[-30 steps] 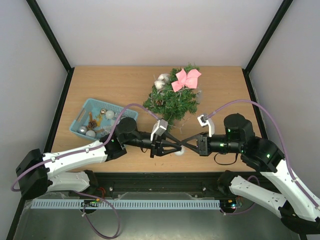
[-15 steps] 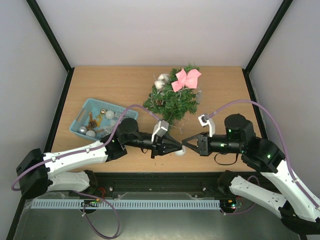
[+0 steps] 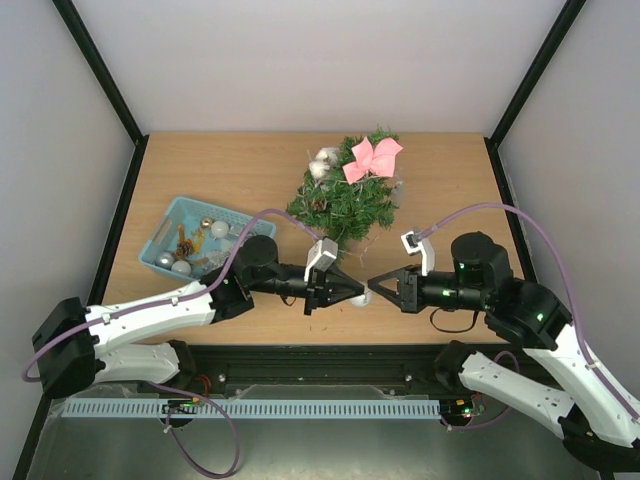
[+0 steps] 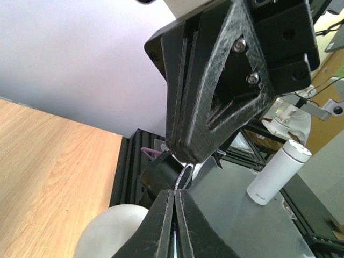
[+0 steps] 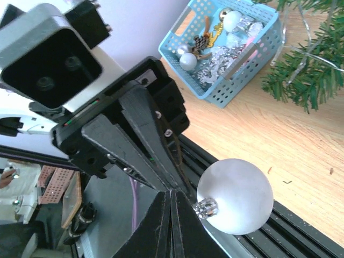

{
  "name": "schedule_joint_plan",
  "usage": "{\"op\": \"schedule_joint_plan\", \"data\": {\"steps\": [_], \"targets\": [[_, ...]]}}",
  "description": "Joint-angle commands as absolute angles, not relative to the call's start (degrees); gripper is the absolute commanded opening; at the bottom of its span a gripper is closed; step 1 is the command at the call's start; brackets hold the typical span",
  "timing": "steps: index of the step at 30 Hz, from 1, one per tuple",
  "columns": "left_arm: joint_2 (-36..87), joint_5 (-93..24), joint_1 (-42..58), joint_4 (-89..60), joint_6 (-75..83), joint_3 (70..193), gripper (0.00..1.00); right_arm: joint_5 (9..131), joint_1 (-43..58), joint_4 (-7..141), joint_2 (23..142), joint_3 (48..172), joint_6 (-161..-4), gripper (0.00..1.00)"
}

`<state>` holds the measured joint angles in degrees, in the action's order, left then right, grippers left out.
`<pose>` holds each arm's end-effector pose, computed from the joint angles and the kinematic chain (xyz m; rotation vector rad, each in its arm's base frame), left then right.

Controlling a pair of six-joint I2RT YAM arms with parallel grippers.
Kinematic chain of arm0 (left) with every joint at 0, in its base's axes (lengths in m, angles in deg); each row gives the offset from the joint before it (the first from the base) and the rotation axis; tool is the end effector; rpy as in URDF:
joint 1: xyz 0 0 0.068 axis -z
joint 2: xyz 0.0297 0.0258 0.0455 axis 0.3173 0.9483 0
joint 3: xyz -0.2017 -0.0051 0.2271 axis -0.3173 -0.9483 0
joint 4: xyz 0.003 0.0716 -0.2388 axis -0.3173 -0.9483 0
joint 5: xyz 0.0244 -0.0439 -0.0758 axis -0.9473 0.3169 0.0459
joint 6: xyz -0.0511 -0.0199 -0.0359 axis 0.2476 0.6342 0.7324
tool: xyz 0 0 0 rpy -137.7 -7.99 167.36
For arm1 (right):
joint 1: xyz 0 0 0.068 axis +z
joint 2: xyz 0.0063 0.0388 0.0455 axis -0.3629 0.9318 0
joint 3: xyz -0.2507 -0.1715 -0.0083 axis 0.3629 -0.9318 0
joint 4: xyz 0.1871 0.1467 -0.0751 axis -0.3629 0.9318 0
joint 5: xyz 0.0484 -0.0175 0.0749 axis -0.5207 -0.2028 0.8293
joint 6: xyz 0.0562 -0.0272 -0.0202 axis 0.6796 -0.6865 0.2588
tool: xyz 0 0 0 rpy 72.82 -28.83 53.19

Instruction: Decorate the small christmas tree

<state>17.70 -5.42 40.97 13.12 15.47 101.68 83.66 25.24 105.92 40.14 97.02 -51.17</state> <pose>0.1042 -0.2385 0.3517 1.0818 1.3770 -1.5941 0.0508 0.0808 0.4157 -0.4422 1.9987 1.3251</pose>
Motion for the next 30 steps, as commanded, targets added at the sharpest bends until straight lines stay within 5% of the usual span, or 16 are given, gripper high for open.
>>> {"op": "schedule_joint_plan", "data": {"steps": [1,30], "targets": [[17.5,-7.5,41.1,11.1,13.0,105.2,0.03,80.9,25.6,107.3,39.7,95.8,-51.7,0.01],[25.3,-13.7,33.8,8.0,12.1,109.0,0.02,61.5,25.4,102.2,47.1,93.9,-57.6,0.01]]}}
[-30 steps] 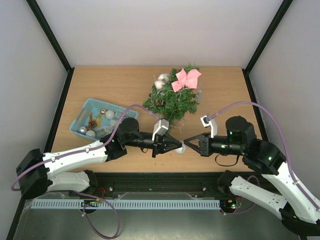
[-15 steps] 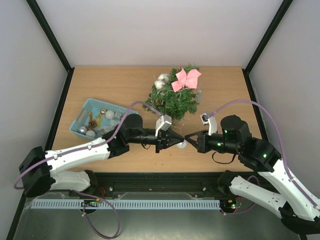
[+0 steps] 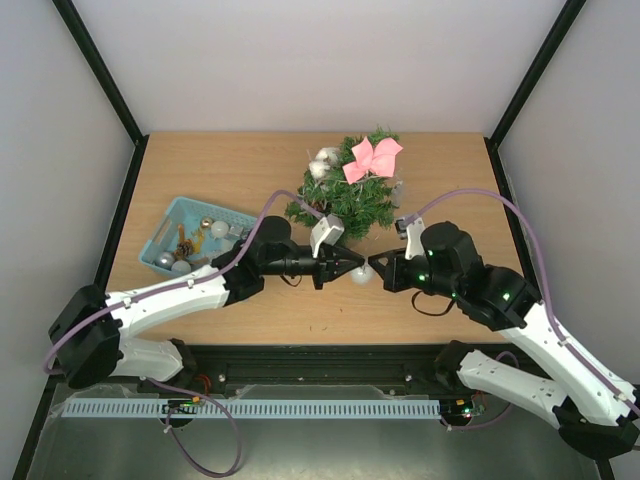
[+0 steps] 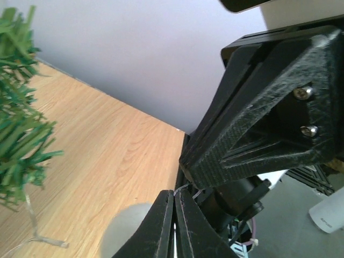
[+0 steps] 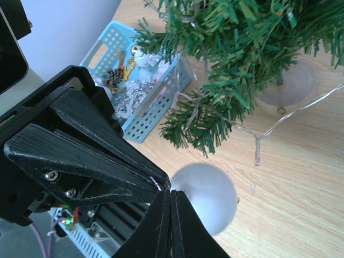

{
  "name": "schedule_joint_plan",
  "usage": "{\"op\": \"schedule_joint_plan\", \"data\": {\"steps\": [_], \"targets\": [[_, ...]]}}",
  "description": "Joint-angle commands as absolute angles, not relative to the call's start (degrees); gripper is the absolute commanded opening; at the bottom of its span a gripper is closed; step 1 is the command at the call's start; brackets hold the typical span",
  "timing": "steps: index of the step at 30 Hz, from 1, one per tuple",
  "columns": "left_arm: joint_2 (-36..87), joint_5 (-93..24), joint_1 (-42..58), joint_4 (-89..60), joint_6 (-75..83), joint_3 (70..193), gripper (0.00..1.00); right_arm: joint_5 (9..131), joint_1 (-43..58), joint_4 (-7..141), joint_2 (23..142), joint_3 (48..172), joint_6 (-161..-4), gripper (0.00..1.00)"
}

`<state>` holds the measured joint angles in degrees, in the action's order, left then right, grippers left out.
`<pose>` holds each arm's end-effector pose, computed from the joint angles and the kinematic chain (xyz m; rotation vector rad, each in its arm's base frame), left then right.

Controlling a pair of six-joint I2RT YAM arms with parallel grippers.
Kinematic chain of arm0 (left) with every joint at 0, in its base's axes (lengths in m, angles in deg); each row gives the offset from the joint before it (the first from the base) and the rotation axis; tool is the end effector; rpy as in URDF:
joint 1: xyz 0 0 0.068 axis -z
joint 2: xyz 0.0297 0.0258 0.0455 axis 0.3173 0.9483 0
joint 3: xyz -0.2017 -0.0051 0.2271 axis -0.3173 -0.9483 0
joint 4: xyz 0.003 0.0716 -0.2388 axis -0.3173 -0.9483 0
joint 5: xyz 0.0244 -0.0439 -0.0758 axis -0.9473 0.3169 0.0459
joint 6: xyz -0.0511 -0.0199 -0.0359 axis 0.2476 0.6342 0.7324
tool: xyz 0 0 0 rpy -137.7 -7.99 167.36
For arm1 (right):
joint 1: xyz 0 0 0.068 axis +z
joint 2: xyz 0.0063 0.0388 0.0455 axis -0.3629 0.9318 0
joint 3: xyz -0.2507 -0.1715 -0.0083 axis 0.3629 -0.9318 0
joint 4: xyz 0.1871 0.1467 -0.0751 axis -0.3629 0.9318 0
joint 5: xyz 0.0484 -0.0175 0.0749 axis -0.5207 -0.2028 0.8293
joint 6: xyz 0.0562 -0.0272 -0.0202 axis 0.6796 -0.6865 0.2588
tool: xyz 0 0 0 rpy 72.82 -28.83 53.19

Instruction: Decorate the small christmas tree

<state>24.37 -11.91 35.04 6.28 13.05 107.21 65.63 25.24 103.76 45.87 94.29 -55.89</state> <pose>0.1530 -0.2517 0.3420 0.9381 1.5693 -1.3972 0.0888 0.0979 0.3947 -0.2795 2.0531 0.9511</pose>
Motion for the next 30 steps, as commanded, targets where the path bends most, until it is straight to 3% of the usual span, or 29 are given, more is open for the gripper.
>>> {"op": "schedule_joint_plan", "data": {"steps": [1,21,22,26,30], "targets": [[25.5,-14.0,33.5,7.9,12.0,109.1,0.02,61.0,25.4,101.9,47.4,93.9,-57.6,0.01],[26.9,-20.3,32.4,5.7,10.3,111.9,0.02,61.0,21.5,97.1,48.7,93.0,-59.0,0.01],[27.0,-20.4,32.4,5.5,10.4,112.1,0.02,61.8,21.4,97.1,48.1,92.7,-59.2,0.04],[27.0,-20.8,32.4,5.1,10.4,112.3,0.02,65.3,21.4,96.2,45.3,90.3,-59.2,0.28],[27.2,-20.4,32.4,4.6,10.4,112.4,0.02,68.6,21.4,94.2,42.7,87.4,-58.9,0.33]]}}
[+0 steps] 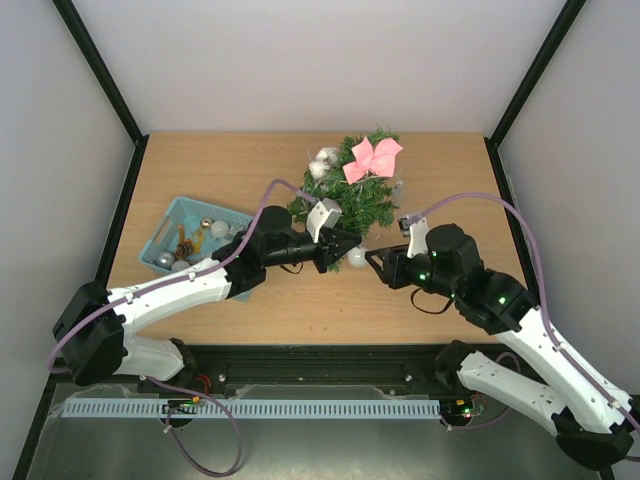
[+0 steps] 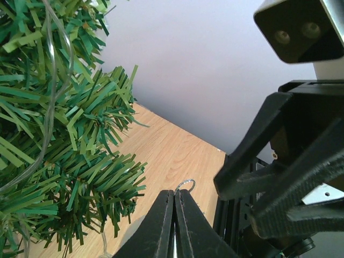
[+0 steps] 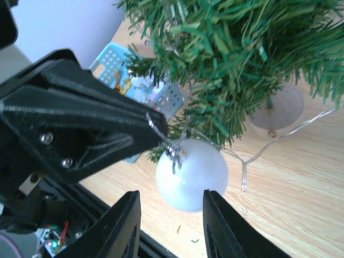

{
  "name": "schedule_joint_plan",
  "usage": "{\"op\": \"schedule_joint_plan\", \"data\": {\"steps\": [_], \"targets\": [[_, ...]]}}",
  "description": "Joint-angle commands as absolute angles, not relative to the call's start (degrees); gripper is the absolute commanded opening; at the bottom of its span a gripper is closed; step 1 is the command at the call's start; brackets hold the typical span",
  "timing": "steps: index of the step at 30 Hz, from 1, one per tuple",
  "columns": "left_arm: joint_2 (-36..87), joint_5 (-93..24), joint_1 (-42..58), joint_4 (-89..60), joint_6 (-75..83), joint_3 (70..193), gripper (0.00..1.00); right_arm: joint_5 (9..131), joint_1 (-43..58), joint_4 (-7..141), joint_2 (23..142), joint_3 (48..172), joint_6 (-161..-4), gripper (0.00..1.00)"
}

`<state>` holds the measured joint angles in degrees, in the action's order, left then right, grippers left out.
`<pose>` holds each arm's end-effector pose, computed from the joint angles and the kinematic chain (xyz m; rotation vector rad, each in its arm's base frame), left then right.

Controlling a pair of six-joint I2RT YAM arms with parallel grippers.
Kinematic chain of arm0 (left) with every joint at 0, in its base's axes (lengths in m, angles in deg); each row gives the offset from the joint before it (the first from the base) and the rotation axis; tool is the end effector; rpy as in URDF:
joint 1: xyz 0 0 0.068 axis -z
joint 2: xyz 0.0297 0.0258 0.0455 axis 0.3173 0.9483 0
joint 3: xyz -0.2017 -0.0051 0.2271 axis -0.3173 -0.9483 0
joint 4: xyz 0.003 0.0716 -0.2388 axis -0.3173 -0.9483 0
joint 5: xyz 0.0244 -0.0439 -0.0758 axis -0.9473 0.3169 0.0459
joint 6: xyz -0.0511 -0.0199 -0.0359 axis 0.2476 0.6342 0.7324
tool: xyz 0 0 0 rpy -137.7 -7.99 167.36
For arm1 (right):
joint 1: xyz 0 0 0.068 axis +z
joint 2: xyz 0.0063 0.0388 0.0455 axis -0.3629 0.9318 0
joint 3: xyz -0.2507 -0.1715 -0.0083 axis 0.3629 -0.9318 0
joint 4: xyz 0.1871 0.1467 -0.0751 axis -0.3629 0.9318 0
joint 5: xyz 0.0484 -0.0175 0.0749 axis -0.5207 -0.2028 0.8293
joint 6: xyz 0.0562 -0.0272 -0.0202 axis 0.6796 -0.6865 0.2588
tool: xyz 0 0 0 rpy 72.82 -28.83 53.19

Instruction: Decorate the small christmas tree

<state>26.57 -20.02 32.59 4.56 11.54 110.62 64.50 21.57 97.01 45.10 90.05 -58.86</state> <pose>0.1783 -0.2527 0.3485 0.7997 1.6061 -1.2399 0.1004 0.0957 0.3858 -0.2446 1.9747 0.8885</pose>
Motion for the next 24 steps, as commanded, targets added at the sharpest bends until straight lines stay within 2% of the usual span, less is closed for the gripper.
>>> {"op": "schedule_joint_plan", "data": {"steps": [1,5,13,24], "targets": [[27.2,-20.4,32.4,4.6,10.4,112.3,0.03,69.1,21.4,93.6,42.4,86.8,-58.8,0.33],[27.1,-19.7,32.4,4.6,10.6,112.1,0.02,69.2,21.4,91.9,42.8,85.7,-59.3,0.33],[26.7,-14.6,32.3,3.2,11.4,111.7,0.02,67.4,21.4,89.0,43.8,84.8,-61.6,0.23],[24.7,-11.6,32.3,2.4,11.8,109.8,0.02,66.7,21.4,89.5,42.0,83.6,-62.4,0.16]]}}
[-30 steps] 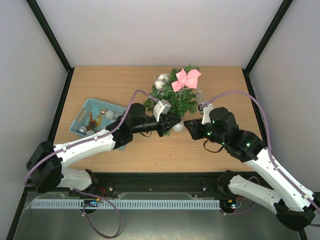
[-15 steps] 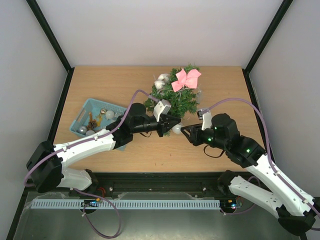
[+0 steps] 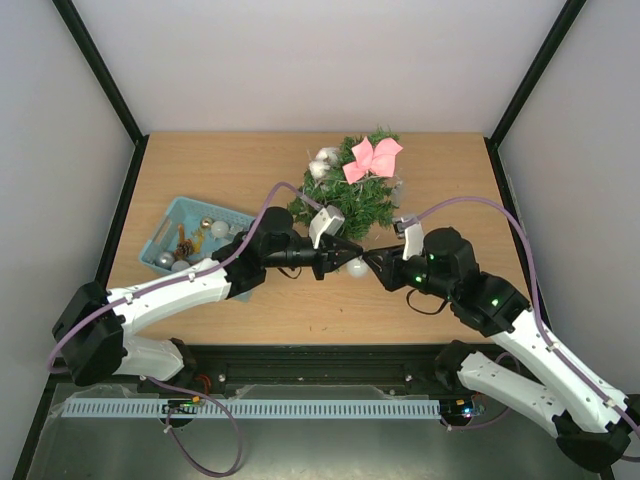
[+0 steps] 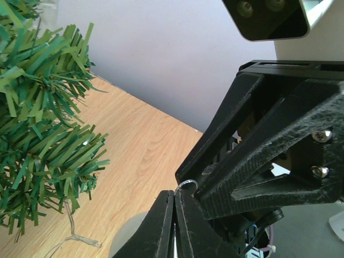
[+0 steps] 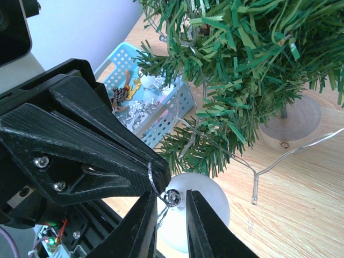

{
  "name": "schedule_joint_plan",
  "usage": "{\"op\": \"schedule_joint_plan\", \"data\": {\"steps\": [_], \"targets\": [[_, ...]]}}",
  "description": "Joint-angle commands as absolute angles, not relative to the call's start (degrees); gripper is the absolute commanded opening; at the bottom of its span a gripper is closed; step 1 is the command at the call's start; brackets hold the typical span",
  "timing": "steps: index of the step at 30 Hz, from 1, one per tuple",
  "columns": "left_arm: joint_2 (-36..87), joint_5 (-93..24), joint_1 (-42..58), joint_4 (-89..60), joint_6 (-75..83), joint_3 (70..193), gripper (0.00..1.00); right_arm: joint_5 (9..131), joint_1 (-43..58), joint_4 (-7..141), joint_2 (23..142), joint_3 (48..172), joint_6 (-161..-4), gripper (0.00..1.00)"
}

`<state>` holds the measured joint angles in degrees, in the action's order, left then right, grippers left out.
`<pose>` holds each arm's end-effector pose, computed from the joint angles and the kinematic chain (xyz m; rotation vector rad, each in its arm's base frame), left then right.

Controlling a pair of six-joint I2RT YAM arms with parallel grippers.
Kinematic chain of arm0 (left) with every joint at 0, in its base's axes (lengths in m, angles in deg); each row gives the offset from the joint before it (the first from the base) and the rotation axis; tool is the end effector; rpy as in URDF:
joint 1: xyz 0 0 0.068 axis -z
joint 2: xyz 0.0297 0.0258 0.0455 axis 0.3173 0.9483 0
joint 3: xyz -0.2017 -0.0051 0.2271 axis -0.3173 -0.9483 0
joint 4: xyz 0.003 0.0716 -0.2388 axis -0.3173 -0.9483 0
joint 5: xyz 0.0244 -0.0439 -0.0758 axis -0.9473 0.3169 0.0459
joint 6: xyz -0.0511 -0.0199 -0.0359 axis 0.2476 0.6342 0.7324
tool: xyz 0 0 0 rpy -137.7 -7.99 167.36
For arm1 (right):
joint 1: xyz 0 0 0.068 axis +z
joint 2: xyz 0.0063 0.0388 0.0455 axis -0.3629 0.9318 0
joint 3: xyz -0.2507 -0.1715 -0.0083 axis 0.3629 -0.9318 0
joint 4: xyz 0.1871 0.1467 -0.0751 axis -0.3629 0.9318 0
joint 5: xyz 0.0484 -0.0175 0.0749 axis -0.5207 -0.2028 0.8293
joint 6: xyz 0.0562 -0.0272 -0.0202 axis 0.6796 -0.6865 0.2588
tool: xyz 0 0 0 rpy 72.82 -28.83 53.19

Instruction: Decorate the small christmas tree

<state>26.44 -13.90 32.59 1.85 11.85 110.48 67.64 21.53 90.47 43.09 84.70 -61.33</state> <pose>0.1722 -0.2530 0.3428 0.8920 1.6375 -1.3187 0.0991 0.0982 0.3723 -0.3206 1.9099 0.9319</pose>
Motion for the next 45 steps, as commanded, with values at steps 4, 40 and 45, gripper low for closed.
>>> {"op": "schedule_joint_plan", "data": {"steps": [4,40,45], "targets": [[24.5,-11.2,32.3,2.2,11.6,109.8,0.02,67.3,21.4,89.6,41.9,83.4,-62.4,0.16],[25.8,-13.2,31.7,1.2,11.3,110.2,0.03,68.4,21.4,86.9,42.8,81.8,-62.7,0.01],[27.3,-13.9,31.6,-0.4,10.7,111.7,0.02,66.1,21.3,87.5,43.3,81.5,-62.5,0.01]]}}
